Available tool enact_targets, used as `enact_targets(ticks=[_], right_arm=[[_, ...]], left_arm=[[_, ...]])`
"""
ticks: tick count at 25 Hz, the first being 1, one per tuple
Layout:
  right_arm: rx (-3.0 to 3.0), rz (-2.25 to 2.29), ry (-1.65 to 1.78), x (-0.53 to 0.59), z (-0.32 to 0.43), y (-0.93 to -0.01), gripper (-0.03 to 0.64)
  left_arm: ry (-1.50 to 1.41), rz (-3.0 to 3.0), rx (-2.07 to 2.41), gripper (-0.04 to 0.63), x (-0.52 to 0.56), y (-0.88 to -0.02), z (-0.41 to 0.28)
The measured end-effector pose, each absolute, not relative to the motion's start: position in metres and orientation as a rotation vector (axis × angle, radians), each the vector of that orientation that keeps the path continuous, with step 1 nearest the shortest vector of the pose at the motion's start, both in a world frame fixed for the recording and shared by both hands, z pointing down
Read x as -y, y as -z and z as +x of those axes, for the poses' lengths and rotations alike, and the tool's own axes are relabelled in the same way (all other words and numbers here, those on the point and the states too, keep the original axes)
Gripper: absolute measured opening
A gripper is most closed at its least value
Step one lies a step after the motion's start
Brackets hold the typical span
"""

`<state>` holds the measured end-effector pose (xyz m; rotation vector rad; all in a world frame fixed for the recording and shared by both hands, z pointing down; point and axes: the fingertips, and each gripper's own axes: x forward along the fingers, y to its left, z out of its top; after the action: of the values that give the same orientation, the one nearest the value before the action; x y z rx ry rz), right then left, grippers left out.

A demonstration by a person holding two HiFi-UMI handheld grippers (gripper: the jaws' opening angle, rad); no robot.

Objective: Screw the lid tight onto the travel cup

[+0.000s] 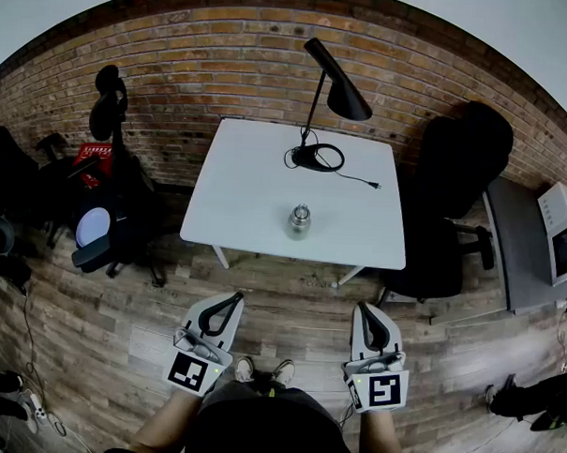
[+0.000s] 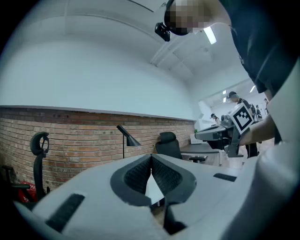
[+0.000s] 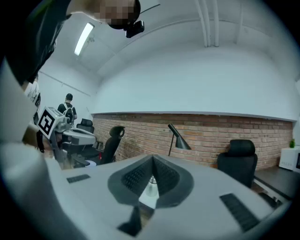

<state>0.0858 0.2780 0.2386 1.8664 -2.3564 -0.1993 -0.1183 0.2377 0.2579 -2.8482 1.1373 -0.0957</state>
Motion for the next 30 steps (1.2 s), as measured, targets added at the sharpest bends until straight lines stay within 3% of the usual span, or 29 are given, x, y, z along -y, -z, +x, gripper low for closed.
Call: enact_targets(ticks=[17, 30], right_arm=[[2.564, 1.676, 0.088, -0.273, 0.087, -0.27, 0.012], [2.439, 1.72, 0.016, -0.227, 0.107, -0.286, 0.014]], left_arm=[[0.193, -2.777, -1.281, 0.023, -0.252, -0.267, -0.117], [0.176, -2.886, -1.176, 0.023, -0.182, -0.284, -0.086]])
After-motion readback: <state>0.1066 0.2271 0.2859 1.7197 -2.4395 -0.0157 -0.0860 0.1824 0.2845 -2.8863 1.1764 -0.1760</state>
